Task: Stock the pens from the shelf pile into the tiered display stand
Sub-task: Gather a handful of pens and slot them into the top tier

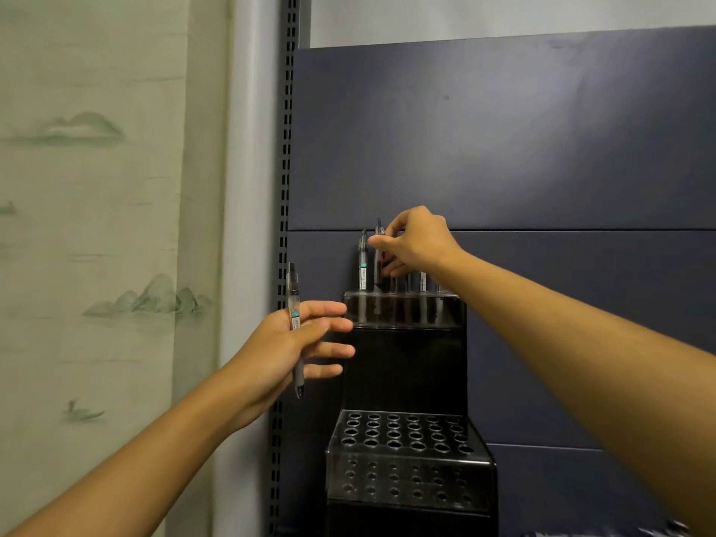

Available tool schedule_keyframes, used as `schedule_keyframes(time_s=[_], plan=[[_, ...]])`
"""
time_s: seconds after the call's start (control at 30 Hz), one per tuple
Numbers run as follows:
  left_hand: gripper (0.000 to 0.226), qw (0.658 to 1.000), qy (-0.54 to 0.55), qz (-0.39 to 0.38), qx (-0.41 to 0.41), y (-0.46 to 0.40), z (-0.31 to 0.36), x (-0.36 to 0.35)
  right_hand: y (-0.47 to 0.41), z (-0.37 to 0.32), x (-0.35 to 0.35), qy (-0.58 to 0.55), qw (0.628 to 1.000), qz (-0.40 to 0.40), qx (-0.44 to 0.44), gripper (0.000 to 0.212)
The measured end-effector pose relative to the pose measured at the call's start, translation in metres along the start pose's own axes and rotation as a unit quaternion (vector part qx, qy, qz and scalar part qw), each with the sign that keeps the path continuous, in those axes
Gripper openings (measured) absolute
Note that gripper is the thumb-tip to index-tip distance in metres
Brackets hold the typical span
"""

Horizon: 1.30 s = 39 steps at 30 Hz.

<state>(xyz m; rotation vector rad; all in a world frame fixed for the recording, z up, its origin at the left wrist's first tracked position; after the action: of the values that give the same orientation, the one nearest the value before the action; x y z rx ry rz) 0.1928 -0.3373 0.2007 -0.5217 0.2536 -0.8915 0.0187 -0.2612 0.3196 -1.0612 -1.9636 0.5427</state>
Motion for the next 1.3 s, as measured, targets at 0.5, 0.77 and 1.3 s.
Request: schedule_keyframes(time_s=[0.5, 0.77, 1.3], plan=[[0.024, 1.000, 0.014, -0.022, 0.005, -0.005, 0.004, -0.017, 0.041, -0.020, 0.005, -0.018, 0.995, -0.009, 0.101, 0.025], [0.019, 0.998, -0.008, -0.057, -0.016, -0.006, 0.018, -0.046, 0.079, -0.039, -0.006, 0.057, 0.978, -0.124, 0.157, 0.025], [0.026, 0.993, -0.079, -0.078, 0.036, 0.008, 0.001, -0.010, 0.008, -0.007, 0.066, -0.112, 0.990, 0.079, 0.025, 0.031]])
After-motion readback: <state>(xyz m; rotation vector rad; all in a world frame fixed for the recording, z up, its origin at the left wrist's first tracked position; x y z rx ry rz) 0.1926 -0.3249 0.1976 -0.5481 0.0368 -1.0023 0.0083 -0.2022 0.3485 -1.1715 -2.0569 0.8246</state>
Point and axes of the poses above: each hand's wrist, its own y-axis away from the middle knuckle, its own x-axis out of the back of the hand, z = x × y, the point moved 3 cm from there along -y, towards the middle knuckle, and after that the axes turned 3 degrees about -x, right-handed, at the moved point
